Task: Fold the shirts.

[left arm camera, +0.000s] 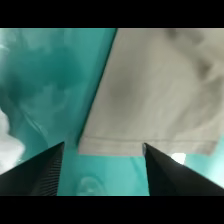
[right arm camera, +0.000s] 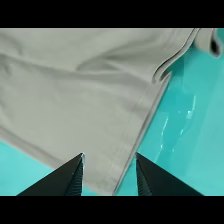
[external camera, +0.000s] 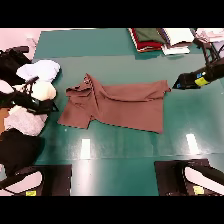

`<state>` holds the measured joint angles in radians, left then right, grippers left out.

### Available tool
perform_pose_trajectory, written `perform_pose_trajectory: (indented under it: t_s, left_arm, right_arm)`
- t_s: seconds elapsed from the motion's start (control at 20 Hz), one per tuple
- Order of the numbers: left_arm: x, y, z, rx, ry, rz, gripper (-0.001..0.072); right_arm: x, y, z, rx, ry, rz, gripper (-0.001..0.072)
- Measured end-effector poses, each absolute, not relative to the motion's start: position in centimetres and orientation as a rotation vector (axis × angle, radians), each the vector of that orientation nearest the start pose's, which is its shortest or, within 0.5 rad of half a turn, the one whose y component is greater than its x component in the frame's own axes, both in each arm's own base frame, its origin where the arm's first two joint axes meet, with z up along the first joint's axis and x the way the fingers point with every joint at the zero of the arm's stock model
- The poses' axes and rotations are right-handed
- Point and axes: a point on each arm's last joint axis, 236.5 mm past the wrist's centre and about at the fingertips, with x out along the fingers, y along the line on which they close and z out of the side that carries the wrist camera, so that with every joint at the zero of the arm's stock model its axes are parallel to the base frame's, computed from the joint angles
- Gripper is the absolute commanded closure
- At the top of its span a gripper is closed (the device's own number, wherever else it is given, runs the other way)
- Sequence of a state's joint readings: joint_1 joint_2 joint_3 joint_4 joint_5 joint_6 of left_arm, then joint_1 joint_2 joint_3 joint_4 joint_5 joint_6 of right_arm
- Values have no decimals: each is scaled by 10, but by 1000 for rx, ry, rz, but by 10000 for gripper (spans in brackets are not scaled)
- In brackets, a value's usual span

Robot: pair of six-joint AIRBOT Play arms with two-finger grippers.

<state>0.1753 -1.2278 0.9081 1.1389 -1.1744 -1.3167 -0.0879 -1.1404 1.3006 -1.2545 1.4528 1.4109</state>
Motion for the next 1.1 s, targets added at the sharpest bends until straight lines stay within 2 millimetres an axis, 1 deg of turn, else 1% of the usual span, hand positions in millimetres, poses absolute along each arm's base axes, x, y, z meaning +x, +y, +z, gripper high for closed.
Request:
perform_pose_trajectory:
  t_s: [0.15, 0.3, 0.4, 0.5, 0.6, 0.65, 0.7, 0.75, 0.8, 0.9, 1.0, 1.1]
  left_arm:
    - [309, -40, -60, -387, 1412, -224, 130]
    - [303, -42, -73, -410, 1421, -215, 129]
    - [303, -45, -75, -434, 1419, -214, 130]
    - [305, -50, -76, -454, 1411, -220, 169]
    - [306, -59, -77, -443, 1406, -242, 169]
    - [306, -65, -77, -429, 1405, -260, 242]
    - [306, -71, -78, -414, 1404, -276, 593]
    - [304, -75, -80, -397, 1410, -286, 683]
    - [303, -78, -79, -380, 1413, -299, 682]
    - [305, -83, -69, -361, 1402, -323, 683]
    - [305, -82, -51, -330, 1372, -328, 683]
    - [297, -84, -26, -308, 1339, -344, 683]
  right_arm:
    - [334, 52, 90, 149, 1257, 286, 348]
    - [330, 61, 86, 138, 1261, 307, 348]
    - [330, 64, 85, 134, 1257, 314, 348]
    - [331, 68, 85, 138, 1252, 324, 349]
    - [331, 70, 86, 144, 1248, 329, 350]
    - [331, 71, 86, 146, 1247, 329, 350]
    - [331, 72, 86, 149, 1247, 331, 354]
    - [331, 73, 86, 152, 1245, 332, 377]
    - [331, 72, 86, 154, 1245, 330, 397]
    - [332, 70, 87, 160, 1243, 325, 397]
    - [332, 69, 88, 161, 1238, 320, 397]
    - [331, 68, 93, 161, 1223, 317, 397]
